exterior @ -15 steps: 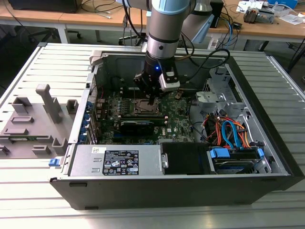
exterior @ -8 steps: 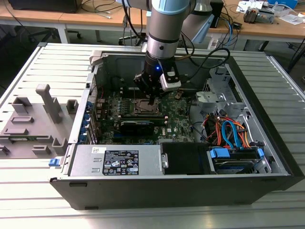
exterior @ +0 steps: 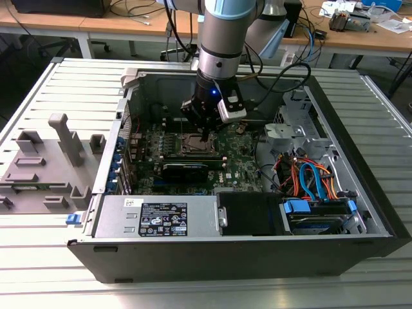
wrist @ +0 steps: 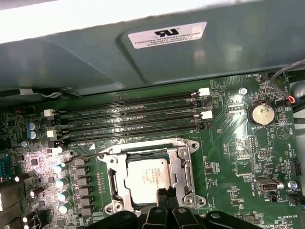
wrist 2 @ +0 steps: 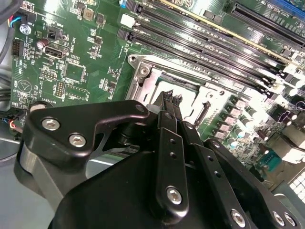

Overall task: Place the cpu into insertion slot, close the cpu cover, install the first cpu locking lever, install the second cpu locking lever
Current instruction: 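Install the first cpu locking lever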

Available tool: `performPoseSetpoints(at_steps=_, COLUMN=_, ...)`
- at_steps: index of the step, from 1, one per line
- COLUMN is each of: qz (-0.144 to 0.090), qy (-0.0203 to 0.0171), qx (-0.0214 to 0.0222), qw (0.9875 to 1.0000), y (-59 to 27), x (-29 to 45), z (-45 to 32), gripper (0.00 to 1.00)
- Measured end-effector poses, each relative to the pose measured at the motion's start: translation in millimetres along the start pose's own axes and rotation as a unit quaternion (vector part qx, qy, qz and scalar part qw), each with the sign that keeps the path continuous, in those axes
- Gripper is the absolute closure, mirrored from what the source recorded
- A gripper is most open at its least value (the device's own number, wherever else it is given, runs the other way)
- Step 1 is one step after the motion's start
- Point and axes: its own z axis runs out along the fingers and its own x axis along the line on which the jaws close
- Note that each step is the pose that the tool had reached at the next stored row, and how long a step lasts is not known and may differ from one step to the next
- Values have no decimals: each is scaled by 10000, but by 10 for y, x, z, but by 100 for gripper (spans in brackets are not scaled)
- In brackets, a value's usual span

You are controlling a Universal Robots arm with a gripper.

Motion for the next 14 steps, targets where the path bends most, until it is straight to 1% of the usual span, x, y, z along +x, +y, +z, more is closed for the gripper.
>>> performPoseSetpoints(at_steps=3, qz=-84, qy=-3, qx=-4, qw=10000, y=0, x=0, z=0, gripper=89)
performPoseSetpoints(at_steps=4, qz=-293, qy=-11, qx=-3, qw=9996, y=-1, x=0, z=-1, gripper=89)
performPoseSetpoints(at_steps=5, qz=-514, qy=-21, qx=3, qw=9987, y=-1, x=0, z=-1, gripper=89)
performPoseSetpoints(at_steps=6, qz=-627, qy=-26, qx=6, qw=9980, y=-1, x=0, z=-1, gripper=89)
performPoseSetpoints(at_steps=10, qz=-711, qy=-29, qx=8, qw=9975, y=0, x=0, z=-1, gripper=89)
performPoseSetpoints(at_steps=14, qz=-851, qy=-35, qx=7, qw=9964, y=0, x=0, z=0, gripper=89)
